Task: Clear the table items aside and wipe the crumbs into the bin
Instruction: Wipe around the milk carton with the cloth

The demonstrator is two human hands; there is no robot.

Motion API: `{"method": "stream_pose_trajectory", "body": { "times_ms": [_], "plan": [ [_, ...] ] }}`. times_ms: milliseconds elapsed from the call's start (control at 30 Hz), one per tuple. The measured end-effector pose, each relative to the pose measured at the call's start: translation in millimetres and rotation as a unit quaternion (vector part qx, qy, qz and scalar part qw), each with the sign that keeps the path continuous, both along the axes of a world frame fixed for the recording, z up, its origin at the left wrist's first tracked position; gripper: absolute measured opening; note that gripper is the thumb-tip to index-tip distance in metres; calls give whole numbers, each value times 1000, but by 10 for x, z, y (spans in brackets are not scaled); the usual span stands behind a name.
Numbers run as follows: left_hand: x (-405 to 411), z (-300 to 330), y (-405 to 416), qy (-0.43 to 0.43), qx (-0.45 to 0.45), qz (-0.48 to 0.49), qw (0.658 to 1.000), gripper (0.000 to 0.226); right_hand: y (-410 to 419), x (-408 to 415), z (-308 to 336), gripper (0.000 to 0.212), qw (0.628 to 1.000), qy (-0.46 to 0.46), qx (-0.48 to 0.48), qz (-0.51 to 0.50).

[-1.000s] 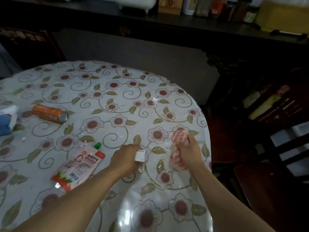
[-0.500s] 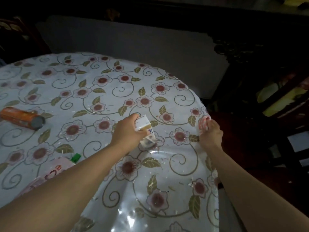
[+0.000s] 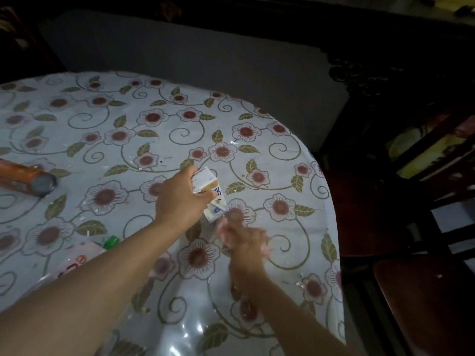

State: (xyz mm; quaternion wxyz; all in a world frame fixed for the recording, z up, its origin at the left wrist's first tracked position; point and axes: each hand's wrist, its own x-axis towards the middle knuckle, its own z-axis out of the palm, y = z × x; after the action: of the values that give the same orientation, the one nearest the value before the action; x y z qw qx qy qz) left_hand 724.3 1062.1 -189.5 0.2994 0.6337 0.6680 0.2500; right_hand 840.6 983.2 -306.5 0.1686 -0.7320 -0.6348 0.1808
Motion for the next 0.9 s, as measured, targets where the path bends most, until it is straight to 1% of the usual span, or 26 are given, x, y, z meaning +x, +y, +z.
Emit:
{"method": "stream_pose_trajectory", "body": {
  "times_ms": [67, 100, 133, 167, 200, 233, 267, 300, 333, 367, 400, 433, 467, 500, 533, 567, 600, 700, 767, 800, 833, 867, 900],
  "plan": [
    [-146, 70, -4, 5, 1, 10, 1000, 27, -241, -278, 15, 40, 989, 67, 32, 129],
    [-231, 101, 6, 6, 3, 17, 1000, 27, -315, -366, 67, 39, 978, 111, 37, 173],
    [-301, 120, 19, 6, 5, 25, 1000, 27, -323, -368, 109, 35, 970, 155, 33, 184],
    [-370, 136, 41, 4, 7, 33, 999, 27, -262, -339, 276, 31, 964, 224, 6, 141],
    [-429, 142, 66, 3, 8, 41, 999, 28, -144, -246, 407, 28, 954, 291, -20, 72],
    [-485, 140, 93, -2, 9, 47, 999, 31, 27, -123, 492, 25, 946, 322, -27, -5],
    [-532, 128, 128, -8, 11, 54, 998, 34, 217, 68, 549, 21, 951, 300, -10, -69],
    [-565, 113, 159, -12, 15, 59, 998, 36, 412, 322, 588, 18, 965, 240, 12, -108],
    [-596, 89, 195, -12, 22, 65, 998, 37, 626, 561, 561, 20, 977, 164, 31, -133],
    [-623, 56, 234, -10, 29, 69, 997, 37, 829, 766, 510, 25, 987, 65, 37, -144],
    [-645, 19, 273, -8, 37, 71, 997, 38, 1002, 935, 409, 32, 989, -22, 16, -145],
    [-660, -24, 309, -7, 41, 72, 997, 40, 1135, 1072, 283, 39, 986, -86, -12, -142],
    [-685, -76, 341, -5, 43, 75, 996, 41, 1266, 1134, 138, 45, 980, -120, -37, -152],
    [-699, -112, 363, -1, 44, 75, 996, 42, 1351, 1171, 53, 50, 976, -132, -50, -165],
    [-712, -152, 377, 3, 43, 74, 996, 42, 1392, 1144, 10, 55, 973, -141, -42, -177],
    [-733, -194, 386, 3, 42, 76, 996, 40, 1419, 1050, -11, 57, 971, -144, -29, -190],
    [-752, -231, 391, -1, 39, 79, 996, 39, 1442, 931, -31, 54, 975, -126, -17, -184],
    [-813, -273, 393, 2, 34, 80, 996, 41, 1322, 389, 19, 51, 994, -55, 11, -94],
    [-867, -245, 377, -5, 31, 88, 996, 44, 1113, 34, 17, 61, 999, -30, 23, -32],
    [-892, -220, 365, -14, 28, 92, 995, 42, 959, -134, 31, 65, 1000, -8, 23, -11],
    [-917, -191, 350, -21, 25, 94, 995, 36, 817, -277, 44, 64, 999, 22, 35, 22],
    [-948, -156, 337, -20, 24, 95, 995, 28, 656, -426, 57, 58, 995, 53, 44, 75],
    [-974, -126, 324, -12, 23, 95, 995, 23, 452, -572, 47, 45, 987, 74, 66, 128]
  ]
}}
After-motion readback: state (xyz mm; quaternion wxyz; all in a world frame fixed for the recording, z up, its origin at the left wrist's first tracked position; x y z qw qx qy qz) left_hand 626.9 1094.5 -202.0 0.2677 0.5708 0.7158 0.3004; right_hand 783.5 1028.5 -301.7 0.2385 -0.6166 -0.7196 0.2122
